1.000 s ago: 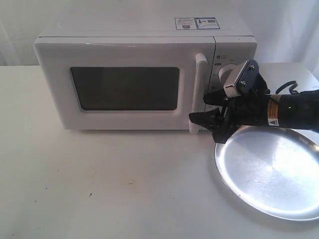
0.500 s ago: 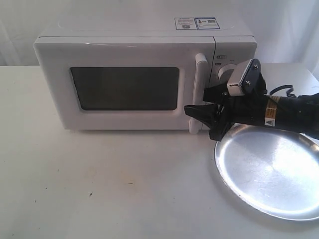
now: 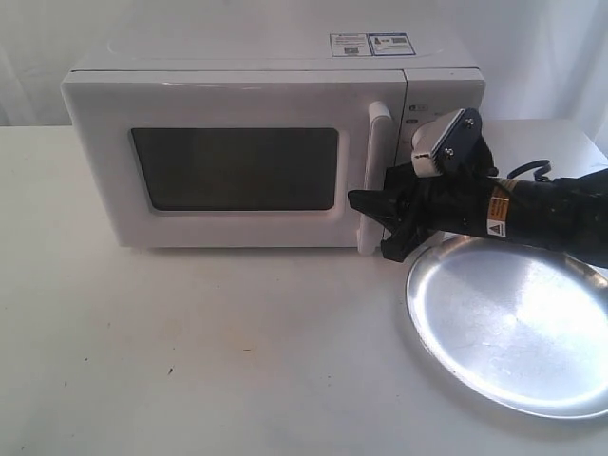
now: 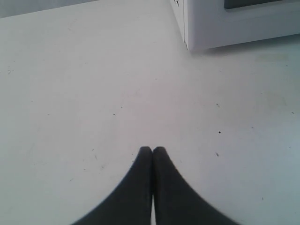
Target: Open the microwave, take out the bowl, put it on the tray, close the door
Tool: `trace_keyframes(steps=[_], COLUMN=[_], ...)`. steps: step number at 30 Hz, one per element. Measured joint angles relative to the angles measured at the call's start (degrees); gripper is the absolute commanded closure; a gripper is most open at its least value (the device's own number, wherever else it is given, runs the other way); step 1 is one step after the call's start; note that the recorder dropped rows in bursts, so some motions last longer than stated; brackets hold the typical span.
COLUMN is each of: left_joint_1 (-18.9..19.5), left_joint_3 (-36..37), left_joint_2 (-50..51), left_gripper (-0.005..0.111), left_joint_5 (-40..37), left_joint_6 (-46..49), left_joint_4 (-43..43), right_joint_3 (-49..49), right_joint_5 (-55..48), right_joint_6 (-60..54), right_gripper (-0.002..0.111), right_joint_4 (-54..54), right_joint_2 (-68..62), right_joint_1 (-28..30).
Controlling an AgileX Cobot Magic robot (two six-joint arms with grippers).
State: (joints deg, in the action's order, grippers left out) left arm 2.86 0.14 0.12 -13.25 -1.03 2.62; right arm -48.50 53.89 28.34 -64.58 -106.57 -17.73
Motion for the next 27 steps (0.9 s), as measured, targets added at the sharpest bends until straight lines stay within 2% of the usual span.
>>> trace_keyframes(steps=[16, 27], left_joint_1=[0.0, 0.0], left_joint_3=[0.0, 0.0], left_joint_2=[0.0, 0.0], left_gripper=[0.107, 0.107], left_joint_5=[0.0, 0.0], left_joint_6=[0.0, 0.0], left_joint_4=[0.0, 0.0], right_joint_3=[-0.36, -0.94], right_joint_5=[0.83, -2.07], right_joint_6=[0.52, 5.57], right_gripper=[0.108, 0.108], right_joint_4=[-1.5, -4.89], right_joint_2=[0.21, 1.96], right_joint_1=[0.0, 0.0])
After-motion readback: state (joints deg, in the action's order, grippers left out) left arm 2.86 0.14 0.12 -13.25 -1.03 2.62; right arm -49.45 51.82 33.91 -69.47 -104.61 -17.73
